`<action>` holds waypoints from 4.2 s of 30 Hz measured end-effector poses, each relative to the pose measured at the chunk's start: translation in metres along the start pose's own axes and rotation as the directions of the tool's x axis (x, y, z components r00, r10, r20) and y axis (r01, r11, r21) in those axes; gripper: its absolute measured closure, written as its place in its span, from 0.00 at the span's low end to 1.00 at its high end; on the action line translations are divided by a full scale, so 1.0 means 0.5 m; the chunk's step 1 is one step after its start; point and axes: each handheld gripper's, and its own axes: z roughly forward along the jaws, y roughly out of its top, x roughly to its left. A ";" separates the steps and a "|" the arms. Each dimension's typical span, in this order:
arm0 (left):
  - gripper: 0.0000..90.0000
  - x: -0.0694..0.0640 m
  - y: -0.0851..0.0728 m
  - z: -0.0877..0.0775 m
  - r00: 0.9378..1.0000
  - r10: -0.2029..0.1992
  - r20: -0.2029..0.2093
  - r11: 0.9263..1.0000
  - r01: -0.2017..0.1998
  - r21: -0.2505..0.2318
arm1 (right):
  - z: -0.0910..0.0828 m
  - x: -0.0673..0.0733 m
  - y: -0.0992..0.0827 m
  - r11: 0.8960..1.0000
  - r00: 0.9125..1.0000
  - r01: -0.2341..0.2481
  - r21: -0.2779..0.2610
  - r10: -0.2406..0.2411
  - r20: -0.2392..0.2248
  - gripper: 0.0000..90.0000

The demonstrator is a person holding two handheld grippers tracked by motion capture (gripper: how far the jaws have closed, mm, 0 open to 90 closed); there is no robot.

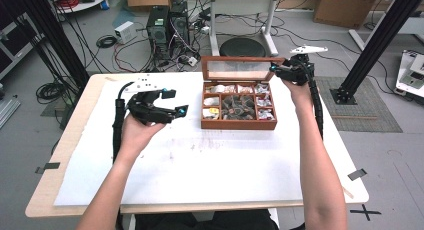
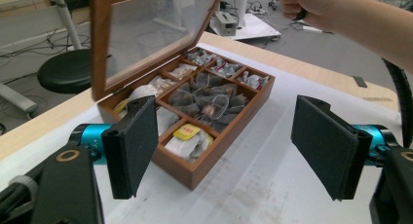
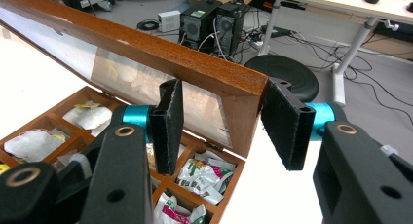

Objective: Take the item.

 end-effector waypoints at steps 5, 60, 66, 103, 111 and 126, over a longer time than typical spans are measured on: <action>0.28 -0.019 0.023 0.047 0.999 0.048 0.021 0.998 -0.049 0.044 | -0.001 0.001 0.000 1.000 1.000 0.006 0.004 -0.006 -0.002 0.57; 0.29 -0.048 0.047 0.241 0.996 0.066 0.052 0.979 -0.075 0.189 | -0.005 0.000 -0.006 1.000 1.000 0.017 0.001 -0.017 -0.020 0.56; 0.29 -0.009 0.044 0.238 0.998 0.038 0.047 0.979 -0.046 0.199 | -0.004 0.000 -0.007 1.000 1.000 0.018 -0.001 -0.018 -0.022 0.56; 0.59 0.129 -0.008 0.397 0.958 0.033 0.284 0.935 -0.130 0.331 | -0.005 0.007 -0.015 0.999 0.999 0.043 0.006 -0.043 -0.019 0.54; 0.60 0.106 -0.006 0.422 0.948 0.083 0.307 0.925 -0.188 0.331 | -0.006 0.007 -0.017 0.999 0.999 0.045 0.005 -0.045 -0.019 0.54; 0.69 0.098 -0.013 0.479 0.948 0.097 0.303 0.880 -0.224 0.420 | -0.007 0.007 -0.019 0.999 0.999 0.048 0.003 -0.048 -0.026 0.54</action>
